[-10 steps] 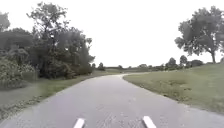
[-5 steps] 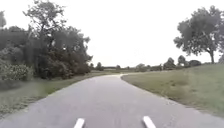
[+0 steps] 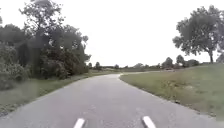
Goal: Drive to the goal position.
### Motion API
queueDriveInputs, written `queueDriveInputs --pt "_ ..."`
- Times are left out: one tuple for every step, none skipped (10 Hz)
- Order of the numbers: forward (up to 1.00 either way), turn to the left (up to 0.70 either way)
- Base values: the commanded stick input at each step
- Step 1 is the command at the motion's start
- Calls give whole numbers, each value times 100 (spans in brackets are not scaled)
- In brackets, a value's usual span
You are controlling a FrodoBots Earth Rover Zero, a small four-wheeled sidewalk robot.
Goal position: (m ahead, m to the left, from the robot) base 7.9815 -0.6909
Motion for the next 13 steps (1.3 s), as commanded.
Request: queueDriveInputs --pt "50 0" --pt "50 47" --pt "50 50" --pt "50 50" --pt "50 50" --pt "50 29" --pt "50 0" --pt "50 0" --pt "50 0" --pt "50 0" --pt "50 0" --pt "50 0" --pt "50 0"
